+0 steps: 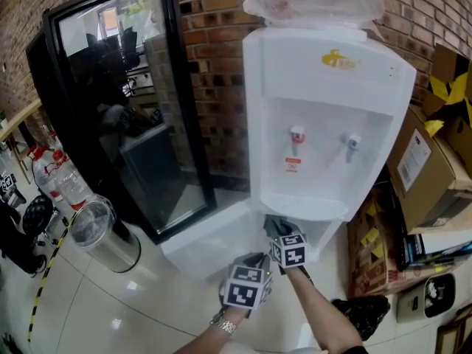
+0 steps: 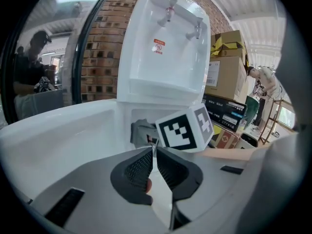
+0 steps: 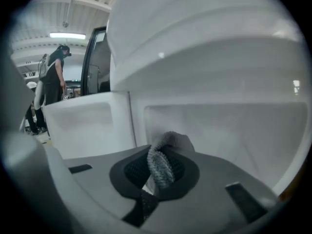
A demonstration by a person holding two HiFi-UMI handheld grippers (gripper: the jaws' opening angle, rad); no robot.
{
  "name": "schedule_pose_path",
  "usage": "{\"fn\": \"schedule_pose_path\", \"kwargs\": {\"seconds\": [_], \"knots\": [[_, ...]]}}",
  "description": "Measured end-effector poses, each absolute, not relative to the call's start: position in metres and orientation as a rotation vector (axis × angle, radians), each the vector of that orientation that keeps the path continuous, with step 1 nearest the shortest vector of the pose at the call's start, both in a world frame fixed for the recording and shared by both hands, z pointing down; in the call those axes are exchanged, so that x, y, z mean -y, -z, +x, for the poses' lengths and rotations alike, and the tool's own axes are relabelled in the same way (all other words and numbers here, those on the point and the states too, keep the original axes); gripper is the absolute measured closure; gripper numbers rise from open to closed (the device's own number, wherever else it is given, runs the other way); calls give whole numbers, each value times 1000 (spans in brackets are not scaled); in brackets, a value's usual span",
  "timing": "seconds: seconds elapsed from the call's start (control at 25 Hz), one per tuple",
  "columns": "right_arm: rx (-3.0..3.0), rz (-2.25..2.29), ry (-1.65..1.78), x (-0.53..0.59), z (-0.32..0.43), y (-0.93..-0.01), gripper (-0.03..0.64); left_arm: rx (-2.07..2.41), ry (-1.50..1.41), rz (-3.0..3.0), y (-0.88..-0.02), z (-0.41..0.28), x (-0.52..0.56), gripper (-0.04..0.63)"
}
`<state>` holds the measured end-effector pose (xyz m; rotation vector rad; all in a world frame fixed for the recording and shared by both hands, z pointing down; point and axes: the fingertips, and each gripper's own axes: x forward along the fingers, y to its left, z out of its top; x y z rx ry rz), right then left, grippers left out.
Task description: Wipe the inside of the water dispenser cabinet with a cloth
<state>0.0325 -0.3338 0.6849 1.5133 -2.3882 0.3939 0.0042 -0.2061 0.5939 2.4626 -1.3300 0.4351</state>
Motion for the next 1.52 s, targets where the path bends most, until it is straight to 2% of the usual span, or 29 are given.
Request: {"fn": "schedule_pose_path", "kwargs": {"seconds": [0.24, 0.64, 1.04, 1.2, 1.52], "knots": [[2208, 1433, -448, 316, 40, -752, 609, 1327, -419, 2484, -588, 4, 206, 572], [2432, 1672, -324, 341, 51, -649, 609, 1322, -428, 2484, -591, 7, 206, 572], [2249, 1461, -462, 323, 32, -738, 609, 1337, -424, 2477, -591, 2, 205, 572], [2199, 1513, -469, 319, 51, -737, 609, 1327, -446, 2478, -594, 6, 204, 571], [2044, 1970, -317, 323, 147, -656, 609, 1329, -423, 2471, -592, 4, 206, 571]]}}
